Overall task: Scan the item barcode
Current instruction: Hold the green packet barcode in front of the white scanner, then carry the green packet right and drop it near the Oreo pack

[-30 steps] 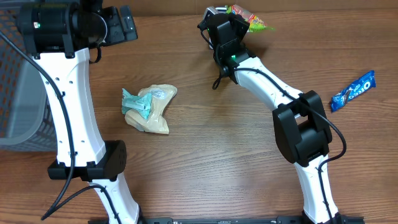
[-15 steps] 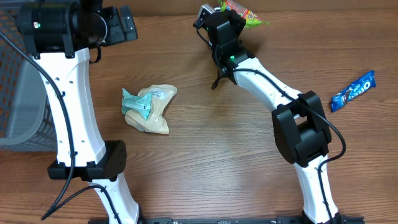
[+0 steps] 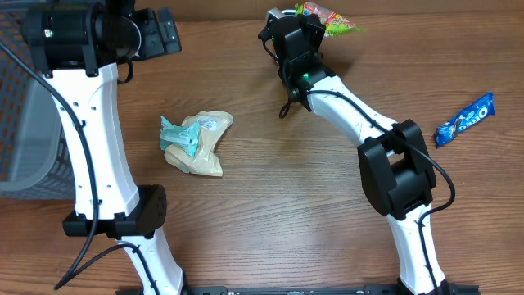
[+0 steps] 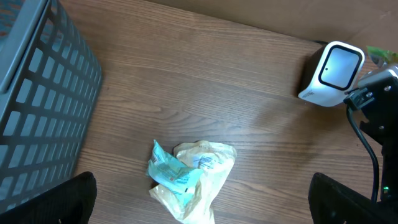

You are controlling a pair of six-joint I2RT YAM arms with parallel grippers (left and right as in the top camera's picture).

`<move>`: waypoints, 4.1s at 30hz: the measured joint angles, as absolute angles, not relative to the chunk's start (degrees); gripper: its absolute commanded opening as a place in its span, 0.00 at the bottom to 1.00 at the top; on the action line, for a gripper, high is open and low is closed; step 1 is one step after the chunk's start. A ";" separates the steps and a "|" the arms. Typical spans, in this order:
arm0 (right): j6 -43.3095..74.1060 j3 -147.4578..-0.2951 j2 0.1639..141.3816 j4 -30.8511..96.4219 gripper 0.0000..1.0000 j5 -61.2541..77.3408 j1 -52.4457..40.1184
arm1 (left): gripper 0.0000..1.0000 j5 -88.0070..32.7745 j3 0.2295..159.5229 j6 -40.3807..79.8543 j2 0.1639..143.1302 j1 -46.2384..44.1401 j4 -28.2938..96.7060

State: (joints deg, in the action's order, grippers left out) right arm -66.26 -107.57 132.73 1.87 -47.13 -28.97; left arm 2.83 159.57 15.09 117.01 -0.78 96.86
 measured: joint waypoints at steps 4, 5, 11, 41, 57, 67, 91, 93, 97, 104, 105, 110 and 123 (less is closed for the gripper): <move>-66.46 -107.57 132.73 1.85 0.04 -47.59 -28.97 | 1.00 2.83 159.57 15.09 117.01 -0.78 96.86; -66.50 -107.57 132.73 2.26 0.04 -47.57 -28.97 | 1.00 2.83 159.57 15.09 117.01 -0.78 96.86; -66.43 -107.57 132.86 6.50 0.04 -46.72 -28.97 | 1.00 2.83 159.57 15.09 117.01 -0.78 96.86; -72.05 -107.24 137.82 -7.84 0.04 -44.38 -34.04 | 1.00 2.83 159.57 15.09 117.01 -0.78 96.86; -77.10 -107.22 137.86 -14.06 0.04 -49.54 -31.48 | 1.00 2.83 159.57 15.09 117.01 -0.78 96.86; -78.22 -107.22 137.86 -11.99 0.04 -50.59 -30.74 | 1.00 2.83 159.57 15.09 117.01 -0.78 96.86; -74.28 -107.18 136.97 -2.42 0.04 -49.76 -30.72 | 1.00 2.81 159.57 15.09 117.01 -0.78 96.88; -70.94 -106.87 135.41 4.67 0.04 -48.14 -30.74 | 1.00 2.85 159.57 15.07 117.01 -0.78 96.88; -61.21 -106.15 128.79 15.03 0.04 -43.77 -30.72 | 1.00 2.85 159.57 15.09 117.01 -0.78 96.86; -44.12 -106.19 108.16 23.33 0.04 -43.70 -30.04 | 1.00 2.85 159.57 15.09 117.01 -0.78 96.84; -41.06 -106.32 105.06 25.21 0.04 -43.86 -29.78 | 1.00 2.83 159.57 15.09 117.01 -0.78 96.86; -21.78 -107.28 92.68 39.51 0.04 -44.12 -26.63 | 1.00 2.83 159.57 15.09 117.01 -0.78 96.86; 17.21 -107.07 90.96 63.05 0.04 -4.95 13.06 | 1.00 2.85 159.57 15.09 117.01 -0.78 96.86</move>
